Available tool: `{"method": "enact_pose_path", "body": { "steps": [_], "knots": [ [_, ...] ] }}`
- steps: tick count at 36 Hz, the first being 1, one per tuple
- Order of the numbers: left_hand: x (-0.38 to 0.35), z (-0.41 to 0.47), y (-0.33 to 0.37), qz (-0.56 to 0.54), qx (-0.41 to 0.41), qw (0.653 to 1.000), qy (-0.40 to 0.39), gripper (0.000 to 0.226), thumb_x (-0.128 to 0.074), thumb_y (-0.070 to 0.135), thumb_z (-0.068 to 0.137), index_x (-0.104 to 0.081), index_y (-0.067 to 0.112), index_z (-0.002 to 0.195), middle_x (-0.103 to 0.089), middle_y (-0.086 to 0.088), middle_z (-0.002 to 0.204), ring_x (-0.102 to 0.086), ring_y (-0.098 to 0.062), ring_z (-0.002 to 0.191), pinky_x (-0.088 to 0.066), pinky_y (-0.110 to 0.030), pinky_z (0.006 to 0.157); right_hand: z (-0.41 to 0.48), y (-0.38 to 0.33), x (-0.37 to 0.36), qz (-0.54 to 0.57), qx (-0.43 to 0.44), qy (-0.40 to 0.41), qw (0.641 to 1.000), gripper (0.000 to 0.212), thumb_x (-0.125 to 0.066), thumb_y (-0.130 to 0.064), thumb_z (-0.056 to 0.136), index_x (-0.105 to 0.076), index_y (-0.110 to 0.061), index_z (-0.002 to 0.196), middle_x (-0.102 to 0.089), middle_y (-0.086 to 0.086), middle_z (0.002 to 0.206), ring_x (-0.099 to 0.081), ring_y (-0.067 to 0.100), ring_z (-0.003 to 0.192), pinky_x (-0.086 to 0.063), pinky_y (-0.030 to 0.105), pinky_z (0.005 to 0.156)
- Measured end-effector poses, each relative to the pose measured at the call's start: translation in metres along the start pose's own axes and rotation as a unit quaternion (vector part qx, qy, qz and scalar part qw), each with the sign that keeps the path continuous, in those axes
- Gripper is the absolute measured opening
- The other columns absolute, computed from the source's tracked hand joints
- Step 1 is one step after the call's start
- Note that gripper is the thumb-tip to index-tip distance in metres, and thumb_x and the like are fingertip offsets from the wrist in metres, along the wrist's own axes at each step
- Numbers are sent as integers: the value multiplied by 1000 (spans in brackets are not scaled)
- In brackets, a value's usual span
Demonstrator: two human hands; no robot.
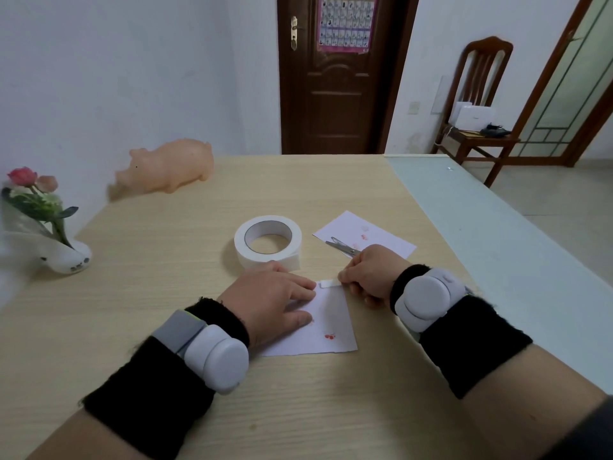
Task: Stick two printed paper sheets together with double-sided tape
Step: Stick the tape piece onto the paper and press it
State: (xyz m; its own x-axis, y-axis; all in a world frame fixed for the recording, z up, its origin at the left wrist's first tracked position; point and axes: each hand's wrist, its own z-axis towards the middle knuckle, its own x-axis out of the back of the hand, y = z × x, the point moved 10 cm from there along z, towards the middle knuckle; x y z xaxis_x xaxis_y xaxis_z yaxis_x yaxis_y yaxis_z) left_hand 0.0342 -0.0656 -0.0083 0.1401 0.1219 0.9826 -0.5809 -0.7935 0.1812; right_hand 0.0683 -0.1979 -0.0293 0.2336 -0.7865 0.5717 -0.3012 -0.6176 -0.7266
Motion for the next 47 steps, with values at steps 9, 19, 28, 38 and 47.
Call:
{"method": "enact_pose_path", "body": {
  "steps": [9, 19, 28, 38, 47],
  "knots": [
    [0, -1, -1, -6, 6, 1000, -4, 33, -54, 48, 87, -59, 39, 118, -42, 32, 136, -34, -11, 117, -27, -20, 89, -2, -3, 2, -27, -5, 1, 1000, 27, -58, -10, 85, -56, -6, 58, -52, 7, 50, -43, 19, 37, -40, 23, 46],
    [2, 0, 0, -16, 10, 1000, 4, 39, -57, 45, 86, -54, 37, 124, -43, 28, 138, -33, -9, 122, -27, -20, 97, -2, -4, 1, -46, -8, 4, 999, 26, -55, -8, 85, -58, -5, 59, -53, 8, 52, -44, 19, 37, -40, 22, 43],
    [-6, 1, 7, -22, -7, 1000, -1, 49, -50, 32, 92, -37, 42, 138, -28, 32, 145, -30, -10, 121, -20, -22, 103, -5, -7, 1, -58, -4, -2, 998, 29, -55, -8, 88, -55, -7, 58, -53, 3, 48, -43, 12, 30, -39, 17, 39],
    [-8, 3, 4, -25, -2, 1000, -14, 47, -49, 33, 91, -39, 44, 136, -29, 34, 143, -30, -9, 120, -23, -28, 104, -7, -4, 8, -32, -1, 21, 999, 16, -59, -9, 82, -66, 0, 71, -54, 7, 51, -43, 16, 33, -37, 17, 37],
    [-9, 2, 4, -26, -3, 1000, -12, 47, -50, 33, 91, -40, 43, 136, -29, 34, 143, -30, -10, 121, -21, -26, 104, -12, -11, 25, -152, 94, 146, 973, 24, -52, -13, 85, -68, 4, 84, -70, 18, 81, -60, 27, 73, -47, 31, 69]
  ]
}}
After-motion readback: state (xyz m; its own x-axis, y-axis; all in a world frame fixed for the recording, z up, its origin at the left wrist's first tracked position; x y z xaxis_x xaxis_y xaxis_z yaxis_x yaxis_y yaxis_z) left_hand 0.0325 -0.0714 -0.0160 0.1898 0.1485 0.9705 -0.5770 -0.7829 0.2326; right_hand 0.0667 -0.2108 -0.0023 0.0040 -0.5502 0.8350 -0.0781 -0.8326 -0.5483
